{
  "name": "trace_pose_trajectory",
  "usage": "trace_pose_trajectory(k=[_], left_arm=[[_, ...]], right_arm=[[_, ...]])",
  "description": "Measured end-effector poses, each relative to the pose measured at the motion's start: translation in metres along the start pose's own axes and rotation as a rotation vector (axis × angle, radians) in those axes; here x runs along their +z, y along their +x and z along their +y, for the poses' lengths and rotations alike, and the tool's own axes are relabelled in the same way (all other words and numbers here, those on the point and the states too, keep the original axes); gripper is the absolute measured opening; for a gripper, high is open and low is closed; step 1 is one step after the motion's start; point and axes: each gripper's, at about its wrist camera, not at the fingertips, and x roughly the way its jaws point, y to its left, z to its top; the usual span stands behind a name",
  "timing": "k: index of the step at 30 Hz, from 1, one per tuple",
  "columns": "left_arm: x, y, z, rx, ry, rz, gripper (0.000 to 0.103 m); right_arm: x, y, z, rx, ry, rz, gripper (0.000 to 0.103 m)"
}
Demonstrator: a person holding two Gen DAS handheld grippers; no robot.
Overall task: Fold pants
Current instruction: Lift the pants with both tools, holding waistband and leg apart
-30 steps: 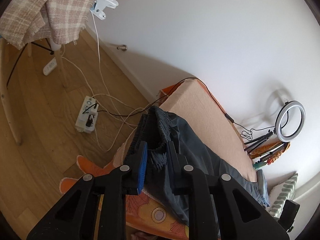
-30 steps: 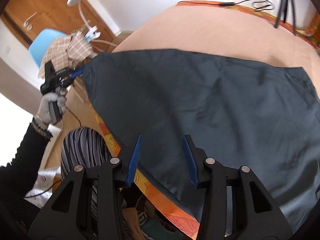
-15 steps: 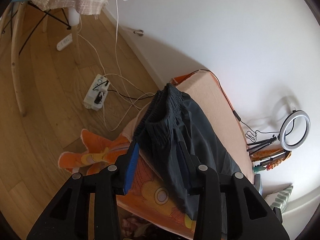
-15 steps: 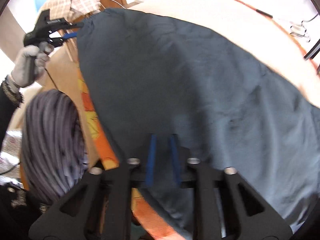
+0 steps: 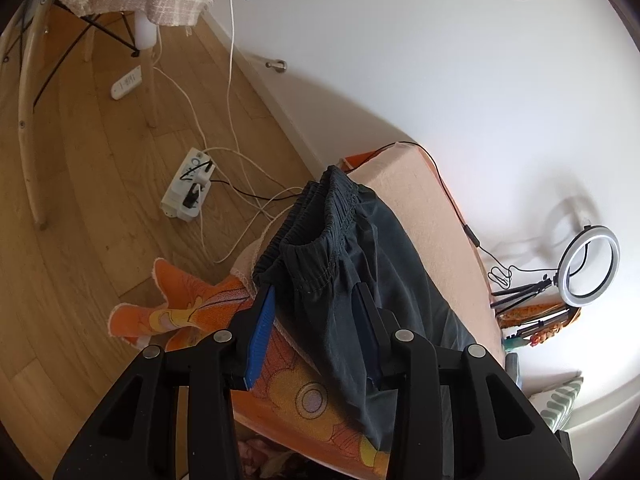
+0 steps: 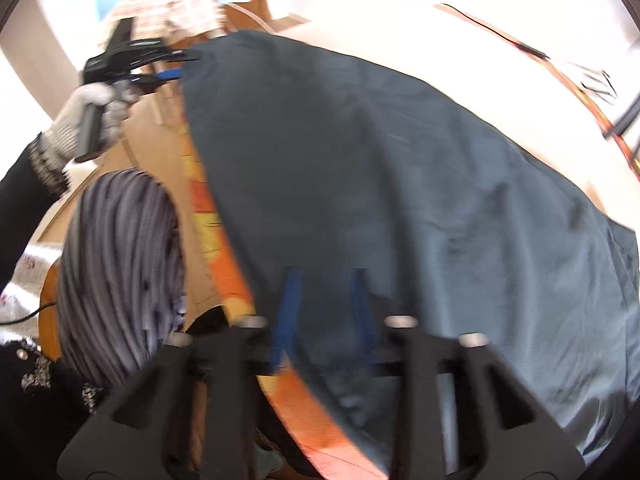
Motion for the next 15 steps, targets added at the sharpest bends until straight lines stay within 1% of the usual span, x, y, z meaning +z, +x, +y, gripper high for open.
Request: trace_pose_trajectory(k=[2, 4, 6, 7, 8, 10, 13, 15], left_arm=[[-0.001, -0.001, -0.001, 0.000, 0.008, -0.005, 0.034], [-0.001, -0.002, -0.002, -0.010, 0.006, -0.005, 0.034], [0.000, -0.002, -0.003, -0.013, 0.002, -0.005, 0.034], [0.002, -0.003, -0.004, -0.012, 0.001, -0.005, 0.034], [0.003, -0.004, -0.004, -0.013, -0.003, -0.005, 0.034], [0.006, -0.007, -0.003, -0.006, -0.019, -0.007, 0.034], [0.007, -0.016, 0.001, 0.000, -0.038, -0.030, 0.037], [0.007, -0.015, 0.004, -0.001, -0.058, -0.021, 0.040]], right_arm=[[0.002, 0.005, 0.012, 0.006, -0.046, 0.011, 0.048], [0.003, 0.010, 0.021, -0.028, -0.095, 0.030, 0.047], [0.001, 0.015, 0.029, -0.041, -0.137, 0.052, 0.027], [0.001, 0.018, 0.029, -0.054, -0.149, 0.068, 0.008], [0.000, 0.020, 0.027, -0.081, -0.157, 0.072, 0.006], [0.000, 0.019, 0.021, -0.102, -0.154, 0.071, 0.002], [0.002, 0.018, 0.004, -0.162, -0.094, 0.066, 0.001], [0.003, 0.014, -0.006, -0.114, -0.037, 0.052, 0.002]])
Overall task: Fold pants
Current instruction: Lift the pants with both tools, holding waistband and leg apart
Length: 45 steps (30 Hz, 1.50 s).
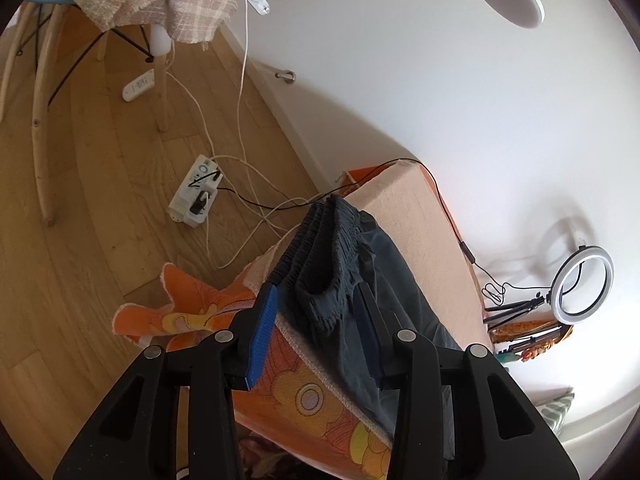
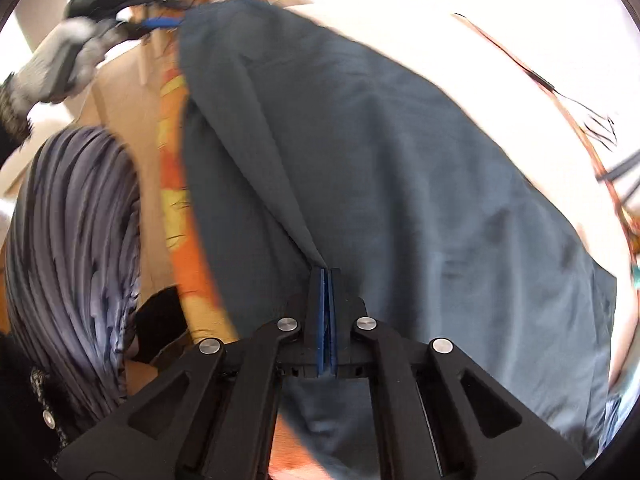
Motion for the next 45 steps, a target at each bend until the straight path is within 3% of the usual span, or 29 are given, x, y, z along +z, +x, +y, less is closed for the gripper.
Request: trace_pose_trajectory(k=[3, 20, 22, 24, 31, 34, 37, 38, 39, 41, 45], left_arm=[[-0.002, 0.007, 0.006, 0.002, -0.034, 0.023, 0.041], [0.003, 0.033, -0.004, 0.072, -0.011, 0.018, 0.041], [0.004, 0.034, -0.005, 0.077, -0.001, -0.001, 0.037], [0.004, 0.037, -0.003, 0.090, -0.001, -0.017, 0.020], [0.002, 0.041, -0.003, 0.080, 0.028, -0.059, 0.016], [0.005, 0.041, -0.001, 0.058, 0.009, -0.052, 0.020], [0.012, 0.041, 0.001, 0.061, -0.016, -0.058, 0.031], [0.014, 0.042, 0.002, 0.098, -0.034, -0.058, 0.047], [0.017, 0.044, 0.004, 0.125, -0.061, -0.049, 0.053], [0.018, 0.051, 0.010, 0.075, -0.092, -0.024, 0.052], [0.015, 0.054, 0.005, 0.083, -0.054, -0.047, 0.051]], right_arm=[[-0.001, -0.001, 0.002, 0.058, 0.013, 0.009, 0.002], [-0.002, 0.006, 0.017, 0.066, -0.012, 0.013, 0.002], [-0.002, 0.006, 0.017, 0.068, -0.010, 0.011, 0.002], [-0.002, 0.006, 0.017, 0.072, -0.008, 0.009, 0.002], [-0.005, 0.005, 0.020, 0.082, -0.011, 0.011, 0.002], [-0.005, 0.005, 0.021, 0.083, -0.008, 0.011, 0.002], [-0.004, 0.005, 0.023, 0.085, -0.004, 0.014, 0.002], [-0.004, 0.005, 0.024, 0.083, -0.005, 0.015, 0.002], [-0.005, 0.005, 0.024, 0.082, -0.006, 0.015, 0.002], [-0.004, 0.005, 0.024, 0.082, -0.009, 0.016, 0.002], [-0.004, 0.004, 0.023, 0.086, -0.007, 0.020, 0.002]])
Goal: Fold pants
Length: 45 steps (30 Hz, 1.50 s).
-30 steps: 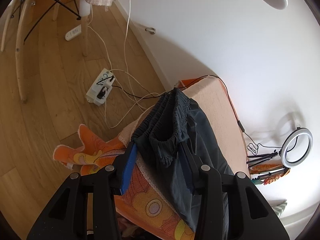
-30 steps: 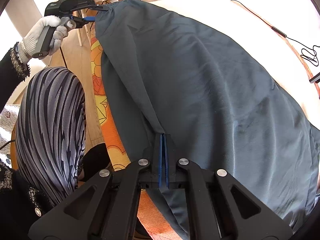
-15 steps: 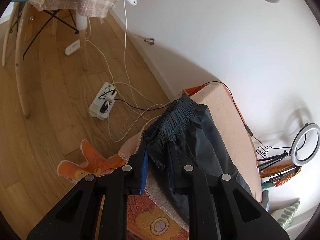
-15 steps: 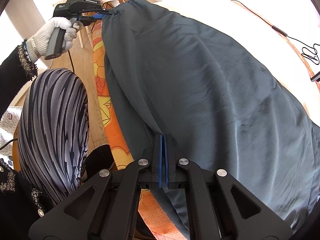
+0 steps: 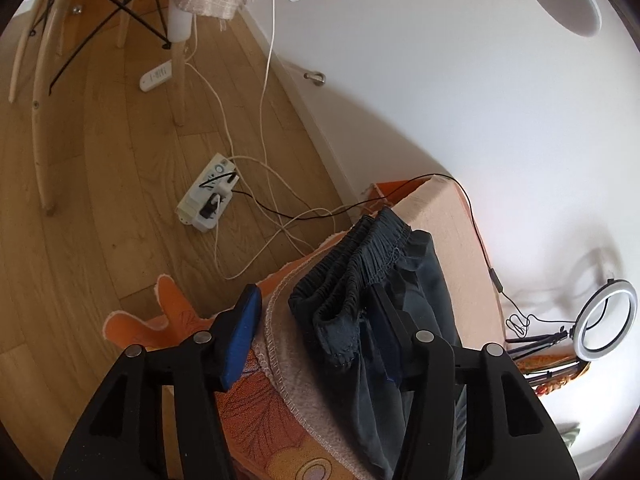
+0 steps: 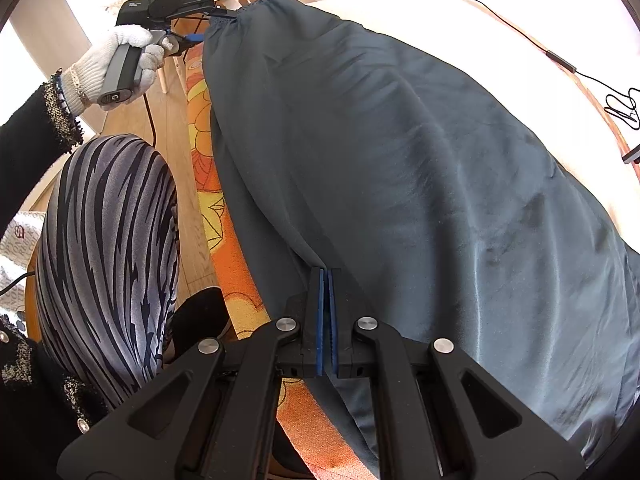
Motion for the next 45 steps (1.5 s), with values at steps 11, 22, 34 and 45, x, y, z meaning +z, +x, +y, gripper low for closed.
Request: trace_pose_trajectory(k=[11, 22, 34, 45], left_arm=[[-0.004, -0.024, -0.022, 0.076, 0.122, -0.079, 0.046], [0.008, 0.007, -0.010, 0.012, 0.021, 0.013, 0.039], [-0.011, -0.020, -0.069, 0.039, 0.351, -0.163, 0.014], [-0.106, -0.032, -0.170, -0.066, 0.878, -0.141, 0.014]], right_arm=[[0.004, 0.000, -0.003, 0.005, -0.003, 0.003, 0.002], [0.007, 0.001, -0.003, 0.002, 0.001, 0.001, 0.002], [0.003, -0.001, -0.017, 0.025, 0.060, -0.004, 0.002], [0.010, -0.047, -0.064, 0.122, 0.331, -0.166, 0.028]])
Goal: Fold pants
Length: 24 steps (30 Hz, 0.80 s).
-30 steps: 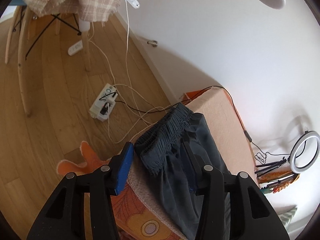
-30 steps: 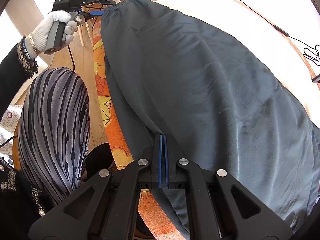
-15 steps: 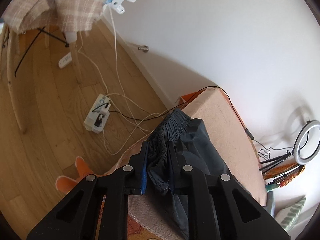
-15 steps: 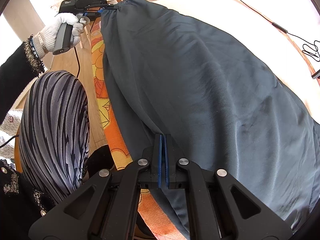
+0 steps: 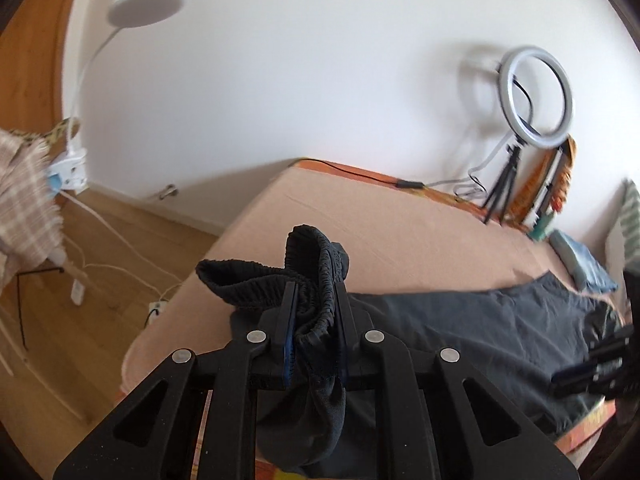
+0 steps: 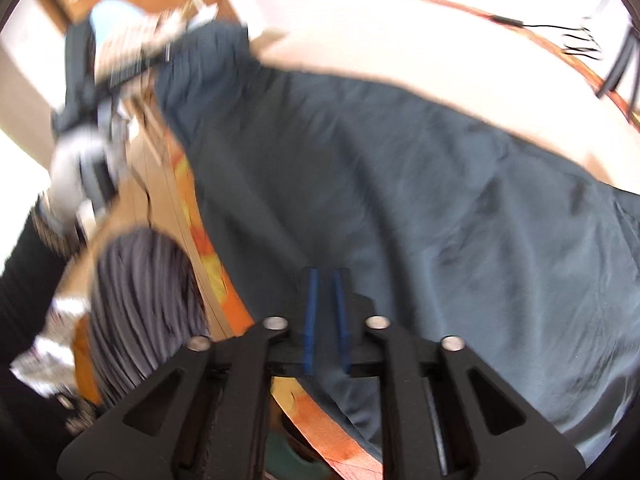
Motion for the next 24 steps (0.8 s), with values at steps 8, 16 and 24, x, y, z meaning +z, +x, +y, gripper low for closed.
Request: trace_pose_trajectory(k=[8, 16, 24], left_arm=[[-0.021, 0.018, -0.056, -0.154, 0.157, 0.097, 0.014], [-0.042, 0.020, -0.091, -0.302, 0.345, 0.225, 0.017], [-0.044, -0.004, -0.083, -0.368, 0.268, 0.238, 0.021]], right_arm=[[0.057, 0.012, -0.021, 0.270, 0.237, -0.049, 0.055], [0.100, 0.093, -0.025, 0.441, 0.425, 0.069, 0.055], [0.114, 0.110, -0.011, 0.324, 0.327, 0.045, 0.026]])
